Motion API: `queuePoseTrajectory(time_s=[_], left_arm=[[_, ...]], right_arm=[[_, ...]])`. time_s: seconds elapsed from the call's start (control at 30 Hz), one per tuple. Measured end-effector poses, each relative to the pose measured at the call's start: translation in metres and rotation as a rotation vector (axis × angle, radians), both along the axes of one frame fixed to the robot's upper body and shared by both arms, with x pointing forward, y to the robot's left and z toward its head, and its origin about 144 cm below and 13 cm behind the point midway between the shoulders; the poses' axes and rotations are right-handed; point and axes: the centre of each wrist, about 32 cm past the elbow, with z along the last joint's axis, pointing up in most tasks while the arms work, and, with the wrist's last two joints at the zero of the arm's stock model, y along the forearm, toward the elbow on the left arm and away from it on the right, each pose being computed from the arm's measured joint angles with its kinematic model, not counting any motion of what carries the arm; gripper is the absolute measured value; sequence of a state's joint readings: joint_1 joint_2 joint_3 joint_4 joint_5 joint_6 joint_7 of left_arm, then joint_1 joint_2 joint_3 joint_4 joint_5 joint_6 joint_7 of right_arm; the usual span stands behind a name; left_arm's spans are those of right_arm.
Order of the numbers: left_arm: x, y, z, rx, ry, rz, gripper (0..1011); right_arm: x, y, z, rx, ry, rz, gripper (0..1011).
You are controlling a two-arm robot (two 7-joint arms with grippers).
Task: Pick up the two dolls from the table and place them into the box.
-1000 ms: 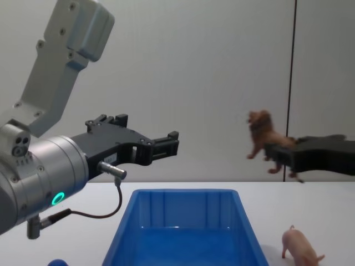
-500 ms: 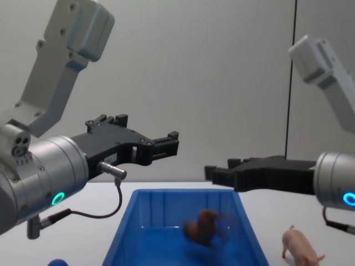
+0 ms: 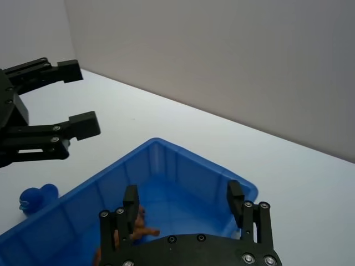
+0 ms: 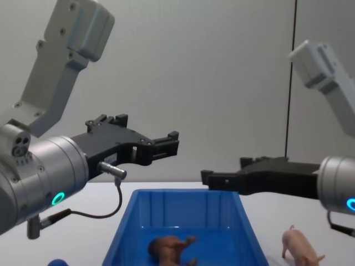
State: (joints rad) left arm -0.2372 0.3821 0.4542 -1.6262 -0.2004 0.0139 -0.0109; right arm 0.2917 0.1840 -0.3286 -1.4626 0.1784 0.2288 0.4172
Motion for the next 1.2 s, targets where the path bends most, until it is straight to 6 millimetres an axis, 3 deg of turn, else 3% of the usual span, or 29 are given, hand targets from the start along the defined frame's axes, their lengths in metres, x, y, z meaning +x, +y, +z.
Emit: queuePoseTrajectory(time_s=[0.1,0.67,1.2], left_arm=[[0.000,0.000,0.000,0.000,0.000,0.000,1001],[0.000,0.000,0.000,0.000,0.000,0.000,1001],[0.000,0.000,0.000,0.000,0.000,0.000,1001]], right_arm=[[-0.004,-0.005,0.000,-0.003,-0.017,-0.025,1001],[-0.039,-0.044,-0.012,-0.011,-0.019,-0.172,1001],[-0.057,-0.059,-0.033,-0.030,0.113,-0.210,1001]])
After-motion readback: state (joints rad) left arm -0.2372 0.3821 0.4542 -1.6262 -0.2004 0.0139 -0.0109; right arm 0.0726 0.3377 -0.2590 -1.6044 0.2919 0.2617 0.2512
